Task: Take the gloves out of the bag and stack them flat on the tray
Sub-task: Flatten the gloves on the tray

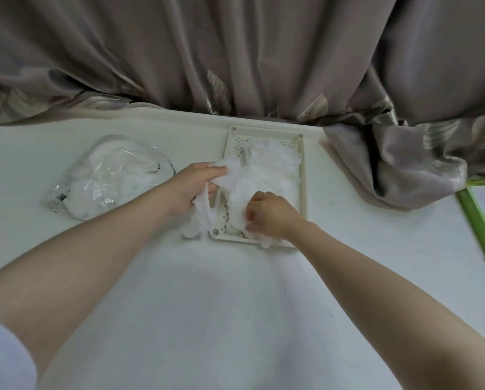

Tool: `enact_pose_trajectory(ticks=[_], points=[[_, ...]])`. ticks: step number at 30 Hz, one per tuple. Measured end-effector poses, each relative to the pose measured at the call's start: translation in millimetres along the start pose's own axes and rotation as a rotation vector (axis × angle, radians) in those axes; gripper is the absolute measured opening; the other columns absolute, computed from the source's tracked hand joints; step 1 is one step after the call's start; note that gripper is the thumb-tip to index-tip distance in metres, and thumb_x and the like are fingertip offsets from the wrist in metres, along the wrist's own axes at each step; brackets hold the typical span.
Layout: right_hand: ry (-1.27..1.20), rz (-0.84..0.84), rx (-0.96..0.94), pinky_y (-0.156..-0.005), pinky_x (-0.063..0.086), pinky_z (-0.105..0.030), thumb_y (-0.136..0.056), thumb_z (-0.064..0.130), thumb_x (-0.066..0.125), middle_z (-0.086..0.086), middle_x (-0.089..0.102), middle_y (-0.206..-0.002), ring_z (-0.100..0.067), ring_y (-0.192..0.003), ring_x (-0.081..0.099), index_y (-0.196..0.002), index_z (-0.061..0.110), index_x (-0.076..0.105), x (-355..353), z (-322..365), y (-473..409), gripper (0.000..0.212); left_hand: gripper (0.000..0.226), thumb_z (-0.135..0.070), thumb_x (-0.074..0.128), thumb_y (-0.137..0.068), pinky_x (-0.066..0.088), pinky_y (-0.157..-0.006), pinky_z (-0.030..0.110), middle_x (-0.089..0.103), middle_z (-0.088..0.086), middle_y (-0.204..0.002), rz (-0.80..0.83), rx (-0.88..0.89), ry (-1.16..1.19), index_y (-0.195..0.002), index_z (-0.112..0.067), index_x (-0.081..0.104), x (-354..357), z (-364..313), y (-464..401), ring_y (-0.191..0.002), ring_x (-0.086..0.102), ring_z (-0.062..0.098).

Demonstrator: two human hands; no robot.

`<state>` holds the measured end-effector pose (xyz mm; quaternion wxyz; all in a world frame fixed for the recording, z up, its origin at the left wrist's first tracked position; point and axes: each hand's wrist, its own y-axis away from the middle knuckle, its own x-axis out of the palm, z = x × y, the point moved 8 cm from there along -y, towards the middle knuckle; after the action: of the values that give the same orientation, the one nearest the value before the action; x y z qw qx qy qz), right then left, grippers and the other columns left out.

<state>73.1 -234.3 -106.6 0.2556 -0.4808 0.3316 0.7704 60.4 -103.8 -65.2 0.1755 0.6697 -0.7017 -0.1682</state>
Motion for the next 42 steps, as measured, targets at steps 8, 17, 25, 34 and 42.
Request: enact_pose_trajectory(ticks=[8,17,25,34,42], points=[[-0.461,-0.094,0.162,-0.070,0.040,-0.020,-0.087,0.018,0.061,0.002,0.060,-0.094,-0.014,-0.088,0.053,-0.083,0.012,0.063,-29.1,-23.5,1.7,0.008,0.033,-0.017,0.049,-0.095,0.021,-0.037,0.018,0.033,-0.007,-0.041,-0.024,-0.018,0.010,-0.063,-0.019,0.051,0.2,-0.3,-7.5,-0.034,0.029,0.006],[-0.288,-0.319,0.417,-0.064,0.036,-0.026,-0.092,0.014,0.051,-0.008,0.062,-0.095,-0.023,-0.088,0.055,-0.098,0.004,0.067,-91.9,-87.8,-35.9,0.019,0.033,-0.014,0.050,-0.095,0.028,-0.035,0.012,0.042,-0.008,-0.038,-0.091,-0.032,0.092,-0.062,-0.018,0.051,-0.7,-2.6,-21.7,-0.030,0.038,0.004],[-0.035,-0.562,-0.003,-0.088,0.033,-0.038,-0.086,0.039,0.044,-0.011,0.055,-0.119,-0.033,-0.108,0.049,-0.109,0.009,0.062,-89.2,-37.4,-16.7,0.041,0.023,-0.019,0.052,-0.094,0.032,-0.038,0.013,0.054,-0.002,-0.056,-0.128,-0.043,0.020,-0.071,-0.015,0.056,-4.5,4.8,-38.3,-0.045,0.049,0.008],[0.173,-0.181,0.162,-0.115,-0.003,-0.044,-0.094,0.021,0.045,-0.005,0.054,-0.130,-0.024,-0.136,0.028,-0.135,0.017,0.042,-37.6,-42.0,-35.8,0.042,0.018,-0.019,0.051,-0.095,0.037,-0.045,0.018,0.059,-0.002,-0.060,-0.143,-0.060,0.008,-0.082,-0.015,0.062,-3.4,8.9,-41.6,-0.052,0.052,0.011],[-0.147,-0.245,0.357,-0.101,0.025,-0.035,-0.093,0.017,0.041,0.001,0.066,-0.099,-0.023,-0.102,0.055,-0.103,0.016,0.064,-61.7,-72.4,-34.7,0.025,0.027,-0.021,0.041,-0.099,0.054,-0.062,0.027,0.068,0.020,-0.100,-0.098,-0.172,0.157,-0.116,-0.006,0.055,-3.7,26.9,-46.0,-0.068,0.068,0.022]])
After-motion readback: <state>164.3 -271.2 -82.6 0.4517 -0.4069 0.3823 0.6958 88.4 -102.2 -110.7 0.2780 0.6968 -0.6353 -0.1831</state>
